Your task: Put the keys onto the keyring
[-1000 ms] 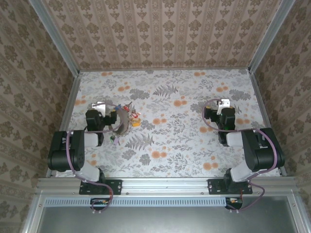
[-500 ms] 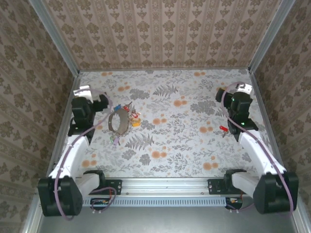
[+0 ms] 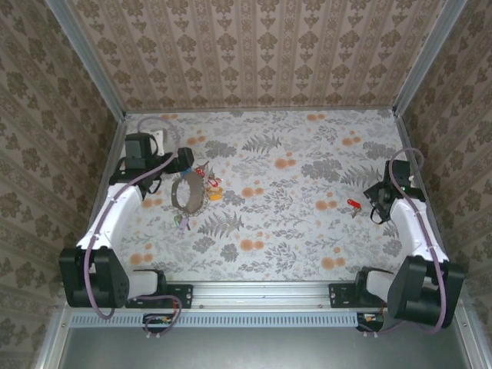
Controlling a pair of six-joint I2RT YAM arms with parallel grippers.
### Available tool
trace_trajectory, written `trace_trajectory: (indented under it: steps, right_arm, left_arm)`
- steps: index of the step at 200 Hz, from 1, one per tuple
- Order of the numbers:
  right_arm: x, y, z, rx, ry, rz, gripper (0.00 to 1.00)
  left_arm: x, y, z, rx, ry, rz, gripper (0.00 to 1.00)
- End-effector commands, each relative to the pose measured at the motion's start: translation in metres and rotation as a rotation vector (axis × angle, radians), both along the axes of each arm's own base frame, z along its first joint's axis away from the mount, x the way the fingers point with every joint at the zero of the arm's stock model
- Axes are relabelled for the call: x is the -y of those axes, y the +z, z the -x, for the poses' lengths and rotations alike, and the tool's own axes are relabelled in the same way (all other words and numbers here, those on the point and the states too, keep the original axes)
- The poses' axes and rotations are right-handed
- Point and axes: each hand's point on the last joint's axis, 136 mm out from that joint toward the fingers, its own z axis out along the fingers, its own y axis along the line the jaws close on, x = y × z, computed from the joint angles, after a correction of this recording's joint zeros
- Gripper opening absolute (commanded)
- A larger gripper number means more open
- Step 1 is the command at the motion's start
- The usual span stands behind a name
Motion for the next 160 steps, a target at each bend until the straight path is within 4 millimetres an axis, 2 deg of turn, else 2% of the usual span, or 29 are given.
trace_trajectory:
  steps: [1, 14, 34, 40, 55, 81, 94, 107, 117, 138, 160]
  right_arm:
    - [-0.012, -0.007, 0.002, -0.039, -0.024, -0.133, 0.51]
    - [-0.014, -0.012, -0.003, -0.044, -0.022, -0.175, 0.48]
    - [-0.019, -0.017, -0.015, -0.056, -0.016, -0.228, 0.5]
    - [-0.017, -0.014, -0.018, -0.057, -0.013, -0.211, 0.49]
    - [-0.011, -0.02, -0.025, -0.119, 0.008, -0.13, 0.49]
    - [-0.012, -0.024, -0.044, -0.14, 0.071, -0.098, 0.49]
    - [-0.008, -0.027, -0.051, -0.141, 0.106, -0.07, 0.52]
    - [-0.007, -0.032, -0.055, -0.149, 0.143, -0.059, 0.63]
    - [-0.012, -0.039, -0.054, -0.171, 0.16, -0.086, 0.68]
    - [-0.024, -0.059, -0.049, -0.212, 0.181, -0.159, 0.69]
    - [-0.03, -0.071, -0.047, -0.222, 0.194, -0.194, 0.7]
  left_arm:
    - [0.0, -0.013, 0.013, -0.035, -0.027, -0.14, 1.0]
    - [0.0, -0.016, 0.014, -0.038, -0.025, -0.194, 1.0]
    - [0.002, -0.019, 0.015, -0.049, -0.029, -0.208, 1.0]
    - [0.003, -0.018, 0.014, -0.047, -0.029, -0.21, 1.0]
    - [0.003, -0.018, 0.014, -0.047, -0.029, -0.212, 1.0]
    - [0.003, -0.022, 0.013, -0.051, -0.027, -0.214, 1.0]
    - [0.004, -0.025, 0.013, -0.061, -0.026, -0.214, 1.0]
    - [0.006, -0.027, 0.014, -0.068, -0.03, -0.219, 1.0]
    - [0.008, -0.027, 0.015, -0.067, -0.036, -0.225, 1.0]
    - [0.01, -0.029, 0.016, -0.064, -0.047, -0.244, 1.0]
    - [0.01, -0.03, 0.015, -0.068, -0.046, -0.249, 1.0]
